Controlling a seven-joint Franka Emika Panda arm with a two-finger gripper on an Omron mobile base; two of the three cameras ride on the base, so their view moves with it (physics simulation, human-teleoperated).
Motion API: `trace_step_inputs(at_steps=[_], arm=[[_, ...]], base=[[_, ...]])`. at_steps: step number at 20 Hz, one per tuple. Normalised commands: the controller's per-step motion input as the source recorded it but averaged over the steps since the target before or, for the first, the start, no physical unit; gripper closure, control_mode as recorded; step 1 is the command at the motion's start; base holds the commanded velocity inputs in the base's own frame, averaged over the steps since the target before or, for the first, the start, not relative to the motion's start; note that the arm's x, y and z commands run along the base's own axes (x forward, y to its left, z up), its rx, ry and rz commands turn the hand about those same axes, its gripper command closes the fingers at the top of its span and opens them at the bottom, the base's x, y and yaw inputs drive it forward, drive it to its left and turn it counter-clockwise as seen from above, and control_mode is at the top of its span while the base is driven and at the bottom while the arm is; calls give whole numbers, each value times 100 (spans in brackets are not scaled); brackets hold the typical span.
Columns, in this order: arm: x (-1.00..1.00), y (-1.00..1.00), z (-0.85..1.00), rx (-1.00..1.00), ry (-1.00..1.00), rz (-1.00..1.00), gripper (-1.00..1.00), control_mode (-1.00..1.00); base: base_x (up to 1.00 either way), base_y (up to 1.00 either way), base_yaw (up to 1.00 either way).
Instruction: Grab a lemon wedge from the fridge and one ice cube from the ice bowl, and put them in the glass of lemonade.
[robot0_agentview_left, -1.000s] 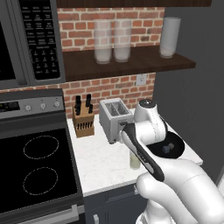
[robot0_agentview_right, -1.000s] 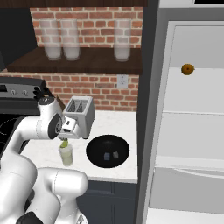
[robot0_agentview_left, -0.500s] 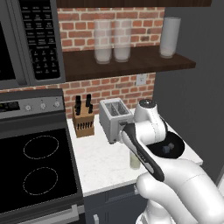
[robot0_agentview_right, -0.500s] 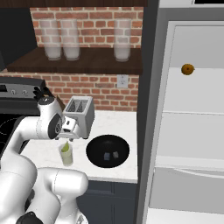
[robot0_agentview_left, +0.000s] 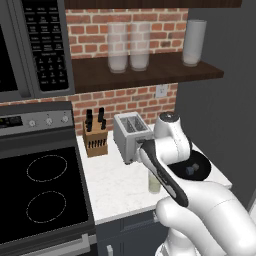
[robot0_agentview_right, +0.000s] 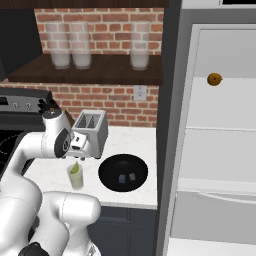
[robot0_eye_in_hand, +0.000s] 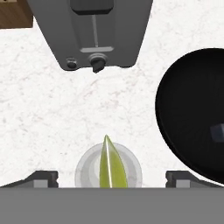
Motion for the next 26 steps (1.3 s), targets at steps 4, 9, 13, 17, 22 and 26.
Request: trace_step_inputs(at_steps=[4, 9, 13, 17, 22, 26], arm=[[-4, -24, 20, 4, 0, 0, -100, -100], [-1, -42, 15, 8, 0, -1, -100, -100], [0, -44, 6, 7, 0, -1, -100, -100], [0, -39, 1, 5, 0, 0, -100, -100], [0, -38, 0, 4, 0, 0, -100, -100], [0, -31, 0, 3, 0, 0, -100, -100]], base=[[0, 0, 0], [0, 0, 0], [0, 0, 0], [0, 0, 0], [0, 0, 0], [0, 0, 0]])
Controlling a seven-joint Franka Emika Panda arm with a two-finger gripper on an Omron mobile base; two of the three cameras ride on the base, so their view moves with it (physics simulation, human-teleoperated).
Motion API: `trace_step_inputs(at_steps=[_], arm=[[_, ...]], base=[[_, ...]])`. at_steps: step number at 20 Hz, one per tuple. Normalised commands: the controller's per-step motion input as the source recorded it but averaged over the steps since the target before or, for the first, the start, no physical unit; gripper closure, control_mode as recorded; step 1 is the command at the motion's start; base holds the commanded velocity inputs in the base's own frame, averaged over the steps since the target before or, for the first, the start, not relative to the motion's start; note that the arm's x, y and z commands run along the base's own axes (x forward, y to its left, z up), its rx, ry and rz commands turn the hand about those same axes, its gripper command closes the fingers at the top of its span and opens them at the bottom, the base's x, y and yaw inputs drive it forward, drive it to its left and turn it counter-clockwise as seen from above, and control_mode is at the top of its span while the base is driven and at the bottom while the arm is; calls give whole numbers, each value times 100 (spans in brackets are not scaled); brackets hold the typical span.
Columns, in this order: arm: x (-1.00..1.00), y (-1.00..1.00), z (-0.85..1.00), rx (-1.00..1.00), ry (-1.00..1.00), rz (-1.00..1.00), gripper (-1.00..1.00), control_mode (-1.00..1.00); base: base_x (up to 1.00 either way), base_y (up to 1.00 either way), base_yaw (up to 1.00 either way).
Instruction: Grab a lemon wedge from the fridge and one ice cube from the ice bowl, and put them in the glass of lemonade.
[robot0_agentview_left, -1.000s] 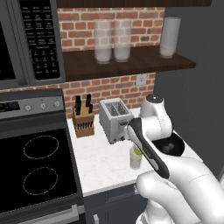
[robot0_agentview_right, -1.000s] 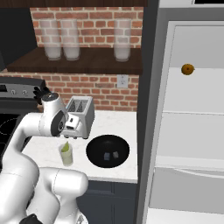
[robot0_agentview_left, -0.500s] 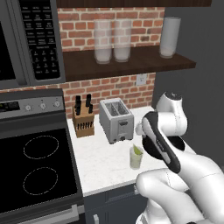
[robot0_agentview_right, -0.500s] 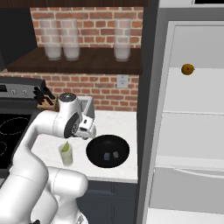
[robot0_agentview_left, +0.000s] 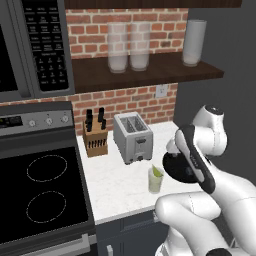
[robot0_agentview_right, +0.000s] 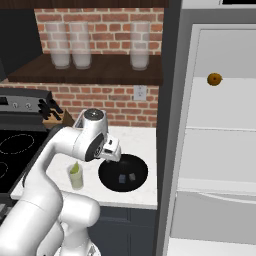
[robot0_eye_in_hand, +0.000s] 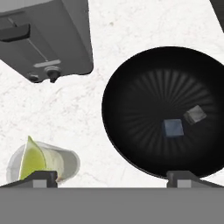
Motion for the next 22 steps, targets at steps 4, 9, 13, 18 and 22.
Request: trace_step_inputs(at_steps=[4, 9, 13, 18, 22], arm=[[-19, -45, 0, 1, 0, 0, -100, -100], [2, -28, -1, -12, 21, 0, -100, -100], [13, -4, 0, -22, 36, 0, -100, -100], [11, -17, -28, -1, 9, 0, -100, -100], [32, -10, -26, 0, 1, 0, -100, -100]], base=[[0, 0, 0], [0, 0, 0], [0, 0, 0], [0, 0, 0], [0, 0, 0]])
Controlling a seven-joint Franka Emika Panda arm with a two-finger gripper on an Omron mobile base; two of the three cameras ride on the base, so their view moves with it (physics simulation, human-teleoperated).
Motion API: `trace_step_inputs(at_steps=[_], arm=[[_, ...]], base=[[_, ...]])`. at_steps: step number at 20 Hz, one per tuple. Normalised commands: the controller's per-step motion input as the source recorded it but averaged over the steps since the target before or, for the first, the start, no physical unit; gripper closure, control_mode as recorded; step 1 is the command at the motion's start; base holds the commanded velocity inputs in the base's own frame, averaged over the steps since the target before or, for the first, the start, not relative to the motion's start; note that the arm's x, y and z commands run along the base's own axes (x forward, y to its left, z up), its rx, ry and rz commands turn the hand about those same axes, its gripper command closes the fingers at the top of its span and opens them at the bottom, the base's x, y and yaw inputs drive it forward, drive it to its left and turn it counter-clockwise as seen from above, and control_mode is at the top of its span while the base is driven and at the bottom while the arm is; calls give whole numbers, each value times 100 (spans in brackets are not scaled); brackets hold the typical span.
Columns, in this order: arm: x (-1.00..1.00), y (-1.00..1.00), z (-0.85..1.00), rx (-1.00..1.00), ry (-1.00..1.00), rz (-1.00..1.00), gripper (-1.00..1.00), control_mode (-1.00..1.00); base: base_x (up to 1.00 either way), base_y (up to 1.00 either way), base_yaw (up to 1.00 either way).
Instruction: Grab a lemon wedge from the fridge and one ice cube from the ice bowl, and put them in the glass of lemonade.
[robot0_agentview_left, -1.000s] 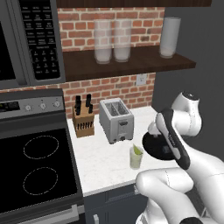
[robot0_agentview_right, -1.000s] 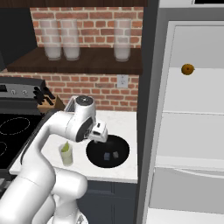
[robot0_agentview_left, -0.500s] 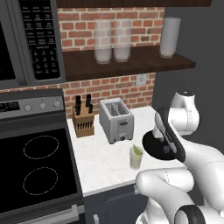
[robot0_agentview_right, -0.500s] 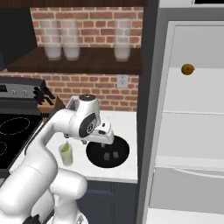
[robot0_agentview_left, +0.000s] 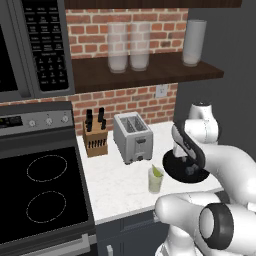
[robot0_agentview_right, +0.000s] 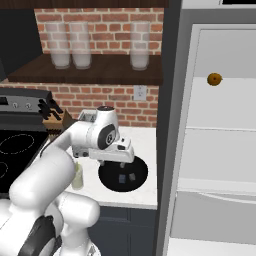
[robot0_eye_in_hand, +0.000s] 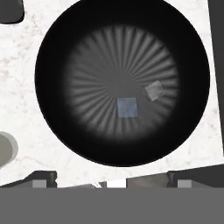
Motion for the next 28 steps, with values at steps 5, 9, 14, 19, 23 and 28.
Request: trace_step_inputs(at_steps=[5, 9, 14, 19, 23, 28], arm=[[30, -2, -47, 4, -1, 7, -100, -100], [14, -7, -57, 9, -4, 10, -100, -100], [4, -7, -48, 12, -7, 12, -100, -100], [0, -13, -20, 6, -5, 8, -100, -100], [0, -3, -1, 0, 0, 3, -100, -100], [6, 0, 0, 0, 2, 0, -100, -100]], base=[[0, 0, 0], [0, 0, 0], [0, 0, 0], [0, 0, 0], [0, 0, 0], [0, 0, 0]])
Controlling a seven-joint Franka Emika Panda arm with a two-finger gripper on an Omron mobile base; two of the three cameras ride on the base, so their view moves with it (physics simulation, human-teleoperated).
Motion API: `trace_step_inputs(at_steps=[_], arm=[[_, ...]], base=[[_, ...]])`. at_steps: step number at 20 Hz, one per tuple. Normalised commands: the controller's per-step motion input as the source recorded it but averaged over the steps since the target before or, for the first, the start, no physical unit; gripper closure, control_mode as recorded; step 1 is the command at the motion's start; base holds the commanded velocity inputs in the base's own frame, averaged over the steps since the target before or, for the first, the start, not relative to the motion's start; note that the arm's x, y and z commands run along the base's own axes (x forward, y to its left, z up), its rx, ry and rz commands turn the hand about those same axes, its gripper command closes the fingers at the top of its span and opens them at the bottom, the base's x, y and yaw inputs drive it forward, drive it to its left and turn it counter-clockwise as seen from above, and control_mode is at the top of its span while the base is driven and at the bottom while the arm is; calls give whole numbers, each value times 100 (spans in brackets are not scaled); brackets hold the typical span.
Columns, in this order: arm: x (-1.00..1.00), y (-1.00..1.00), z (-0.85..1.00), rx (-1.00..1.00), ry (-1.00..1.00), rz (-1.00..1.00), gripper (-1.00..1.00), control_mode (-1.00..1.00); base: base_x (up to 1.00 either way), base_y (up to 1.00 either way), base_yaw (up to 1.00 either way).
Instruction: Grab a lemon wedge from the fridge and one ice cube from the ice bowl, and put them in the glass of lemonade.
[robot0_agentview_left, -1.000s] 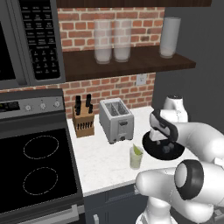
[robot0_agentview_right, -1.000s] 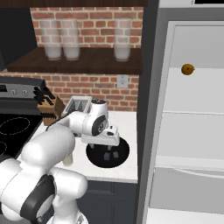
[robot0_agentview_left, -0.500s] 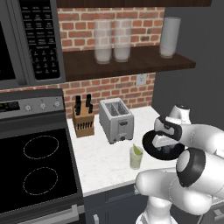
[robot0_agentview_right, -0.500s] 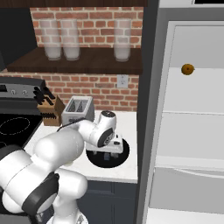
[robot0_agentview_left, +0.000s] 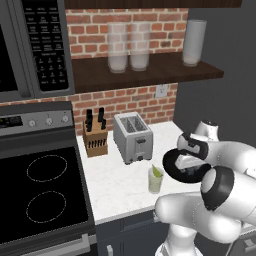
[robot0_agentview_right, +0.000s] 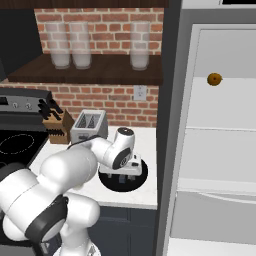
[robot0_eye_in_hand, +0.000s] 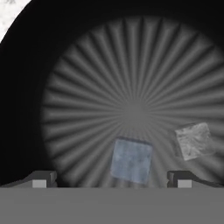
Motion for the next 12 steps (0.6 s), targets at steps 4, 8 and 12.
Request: trace_step_inputs(at_steps=[4, 8, 12], arm=[[23, 0, -6, 0, 0, 0, -100, -100], [18, -1, -14, 0, 0, 0, -100, -100], [2, -6, -5, 0, 1, 0, -100, -100]], base=[[0, 0, 0], [0, 0, 0], [0, 0, 0]])
